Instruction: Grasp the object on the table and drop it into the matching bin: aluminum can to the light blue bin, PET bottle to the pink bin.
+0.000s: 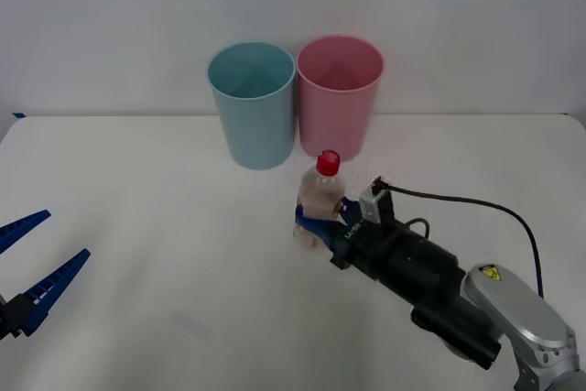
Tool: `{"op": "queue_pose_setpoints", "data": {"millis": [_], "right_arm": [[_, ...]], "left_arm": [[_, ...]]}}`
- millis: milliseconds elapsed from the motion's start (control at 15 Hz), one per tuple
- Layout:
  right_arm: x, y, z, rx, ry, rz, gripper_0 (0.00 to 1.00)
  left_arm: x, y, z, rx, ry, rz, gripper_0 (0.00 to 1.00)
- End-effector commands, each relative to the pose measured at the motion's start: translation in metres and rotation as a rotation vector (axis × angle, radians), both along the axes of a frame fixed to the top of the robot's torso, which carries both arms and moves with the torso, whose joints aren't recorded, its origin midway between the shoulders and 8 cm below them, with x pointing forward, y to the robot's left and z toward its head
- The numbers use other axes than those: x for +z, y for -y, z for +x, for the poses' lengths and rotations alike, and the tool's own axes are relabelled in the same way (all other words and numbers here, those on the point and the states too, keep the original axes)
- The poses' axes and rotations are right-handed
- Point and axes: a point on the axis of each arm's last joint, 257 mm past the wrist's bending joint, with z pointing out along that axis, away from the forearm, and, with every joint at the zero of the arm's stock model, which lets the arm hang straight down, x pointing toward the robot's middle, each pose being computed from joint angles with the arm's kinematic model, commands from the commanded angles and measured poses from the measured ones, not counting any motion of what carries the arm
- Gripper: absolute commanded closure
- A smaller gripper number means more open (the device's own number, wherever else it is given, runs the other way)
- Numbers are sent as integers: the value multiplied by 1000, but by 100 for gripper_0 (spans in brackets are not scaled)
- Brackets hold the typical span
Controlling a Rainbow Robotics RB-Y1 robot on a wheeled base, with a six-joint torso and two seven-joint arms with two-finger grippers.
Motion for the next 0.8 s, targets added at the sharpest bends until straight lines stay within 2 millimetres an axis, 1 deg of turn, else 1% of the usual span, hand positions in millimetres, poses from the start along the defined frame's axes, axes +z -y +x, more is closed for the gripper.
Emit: {"op": "queue_pose_setpoints", "data": {"millis": [67,200,267,467,600,667,800], "right_arm": [[33,15,-3,2,-10,61,100],[57,20,-5,5,-10,110,100],[72,24,-6,8,-10,139,100],[110,37,-4,5,8,199,100],[141,47,-2,5,32,241,100],[153,50,-1,10,34,263,100],[179,56,9,6,73,275,100]], "left_arm": [[0,0,0,0,0,0,0],[0,0,0,0,0,0,0],[0,0,0,0,0,0,0],[0,0,0,0,0,0,0],[0,0,0,0,0,0,0],[0,0,0,0,0,0,0],[0,0,0,0,0,0,0]]}}
